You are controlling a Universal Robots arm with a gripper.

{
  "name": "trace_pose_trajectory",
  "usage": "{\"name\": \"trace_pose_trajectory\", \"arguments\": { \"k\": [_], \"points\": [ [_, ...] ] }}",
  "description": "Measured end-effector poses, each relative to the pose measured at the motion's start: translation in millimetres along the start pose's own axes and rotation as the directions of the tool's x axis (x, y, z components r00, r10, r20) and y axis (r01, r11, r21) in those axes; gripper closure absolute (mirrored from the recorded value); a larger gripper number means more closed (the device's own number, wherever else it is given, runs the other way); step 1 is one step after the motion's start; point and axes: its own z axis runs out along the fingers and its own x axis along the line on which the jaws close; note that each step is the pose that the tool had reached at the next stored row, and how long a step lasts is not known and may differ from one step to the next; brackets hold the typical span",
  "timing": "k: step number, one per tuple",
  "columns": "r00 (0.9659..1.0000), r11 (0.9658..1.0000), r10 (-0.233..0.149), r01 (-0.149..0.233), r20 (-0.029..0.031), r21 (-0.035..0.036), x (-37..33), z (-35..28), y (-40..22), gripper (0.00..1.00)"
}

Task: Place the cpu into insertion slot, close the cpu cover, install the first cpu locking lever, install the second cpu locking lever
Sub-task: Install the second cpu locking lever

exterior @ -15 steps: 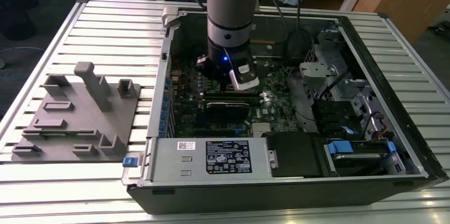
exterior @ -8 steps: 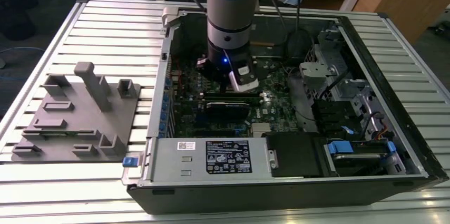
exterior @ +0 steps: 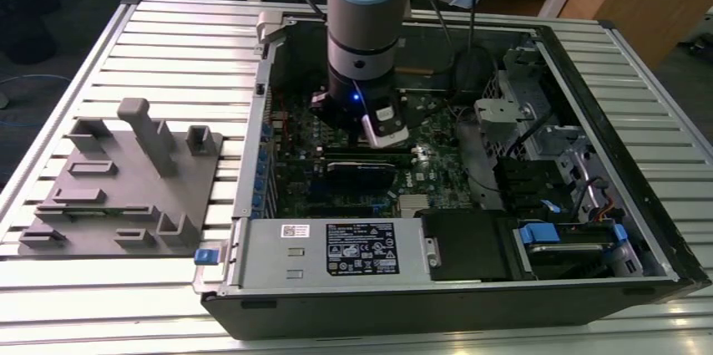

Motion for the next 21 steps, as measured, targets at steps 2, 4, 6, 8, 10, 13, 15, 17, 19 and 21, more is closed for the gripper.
{"name": "trace_pose_trajectory", "arguments": {
  "k": [2, 4, 6, 8, 10, 13, 15, 17, 19, 21],
  "points": [
    [1.0, 1.0, 0.0, 0.0, -0.0008, -0.0059, 0.2, 1.0, -0.1, 0.9],
    [1.0, 1.0, 0.0, 0.0, -0.0012, -0.0088, 0.8, 3.1, -0.5, 0.9],
    [1.0, 0.9999, 0.0, 0.0, -0.0021, -0.0129, 1.7, 4.6, -1.0, 0.9],
    [1.0, 0.9998, 0.0, -0.001, -0.0029, -0.019, 2.4, 6.0, -1.3, 0.9],
    [1.0, 0.9997, 0.001, -0.001, -0.0036, -0.0235, 2.8, 6.8, -1.5, 0.9],
    [1.0, 0.9996, 0.001, -0.001, -0.0047, -0.0296, 3.4, 7.7, -1.8, 0.9],
    [1.0, 0.9994, 0.001, -0.001, -0.0055, -0.0355, 3.6, 8.5, -2.1, 0.9],
    [1.0, 0.9993, 0.002, -0.002, -0.0059, -0.0384, 3.6, 9.6, -2.7, 0.9],
    [1.0, 0.9992, 0.002, -0.003, -0.0063, -0.0409, 3.7, 10.8, -3.3, 0.9],
    [1.0, 0.999, 0.003, -0.003, -0.0066, -0.0452, 4.1, 11.8, -3.8, 0.9]
  ]
}}
